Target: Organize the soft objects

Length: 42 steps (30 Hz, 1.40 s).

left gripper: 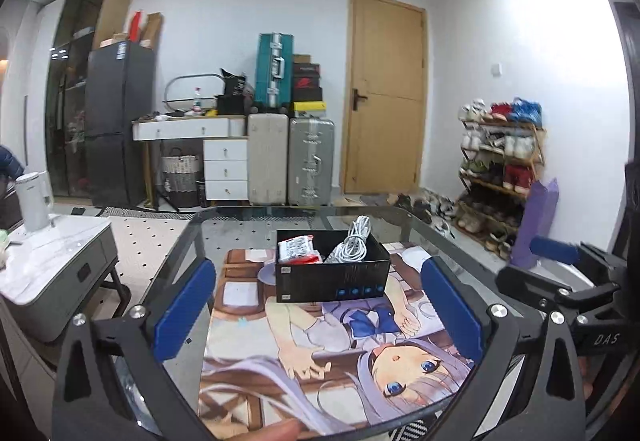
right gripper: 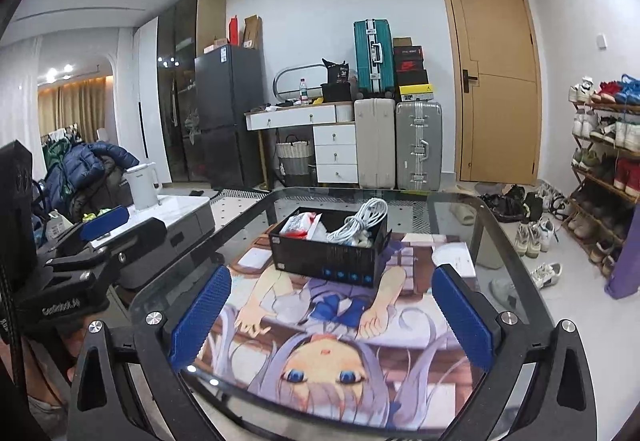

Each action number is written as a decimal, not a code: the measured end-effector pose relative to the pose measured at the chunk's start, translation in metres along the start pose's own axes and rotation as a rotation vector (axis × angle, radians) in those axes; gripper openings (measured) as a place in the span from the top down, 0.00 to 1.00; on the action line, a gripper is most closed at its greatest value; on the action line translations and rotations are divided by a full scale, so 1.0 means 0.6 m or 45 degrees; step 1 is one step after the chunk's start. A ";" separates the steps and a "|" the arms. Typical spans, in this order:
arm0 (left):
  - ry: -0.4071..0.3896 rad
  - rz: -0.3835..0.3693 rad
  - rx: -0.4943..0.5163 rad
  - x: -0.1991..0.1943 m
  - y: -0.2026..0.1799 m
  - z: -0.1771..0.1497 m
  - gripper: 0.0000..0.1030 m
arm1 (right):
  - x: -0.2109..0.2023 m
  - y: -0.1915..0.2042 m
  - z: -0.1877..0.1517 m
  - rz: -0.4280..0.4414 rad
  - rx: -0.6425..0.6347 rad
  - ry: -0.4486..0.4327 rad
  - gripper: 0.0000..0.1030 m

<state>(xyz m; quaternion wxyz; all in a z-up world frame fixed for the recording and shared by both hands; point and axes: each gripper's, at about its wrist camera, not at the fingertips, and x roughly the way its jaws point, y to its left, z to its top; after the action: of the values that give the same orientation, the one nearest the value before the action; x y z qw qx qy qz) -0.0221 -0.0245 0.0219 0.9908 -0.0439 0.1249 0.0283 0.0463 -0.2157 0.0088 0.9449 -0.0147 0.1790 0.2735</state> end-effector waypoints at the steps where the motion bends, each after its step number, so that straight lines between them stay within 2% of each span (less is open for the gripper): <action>1: -0.009 0.004 -0.005 -0.007 0.001 -0.003 0.00 | -0.011 0.002 -0.007 0.007 0.002 -0.011 0.01; 6: -0.037 0.013 0.023 -0.041 -0.002 -0.025 0.00 | -0.059 0.009 -0.035 -0.008 -0.039 -0.061 0.01; 11: -0.030 -0.001 -0.011 -0.059 0.002 -0.041 0.00 | -0.079 -0.002 -0.048 -0.021 0.007 -0.073 0.01; 17: -0.029 -0.017 0.027 -0.065 -0.009 -0.048 0.00 | -0.077 -0.004 -0.048 -0.002 0.024 -0.060 0.01; 24: -0.032 -0.011 0.008 -0.066 -0.005 -0.047 0.00 | -0.076 0.005 -0.047 0.004 -0.018 -0.070 0.01; 42: -0.029 -0.019 -0.010 -0.064 0.000 -0.046 0.00 | -0.082 0.002 -0.047 -0.002 0.004 -0.083 0.01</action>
<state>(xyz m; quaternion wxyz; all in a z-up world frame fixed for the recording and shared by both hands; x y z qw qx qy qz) -0.0660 -0.0285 0.0049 0.9921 -0.0483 0.1133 0.0220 -0.0024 -0.2435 -0.0003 0.9505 -0.0046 0.1486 0.2730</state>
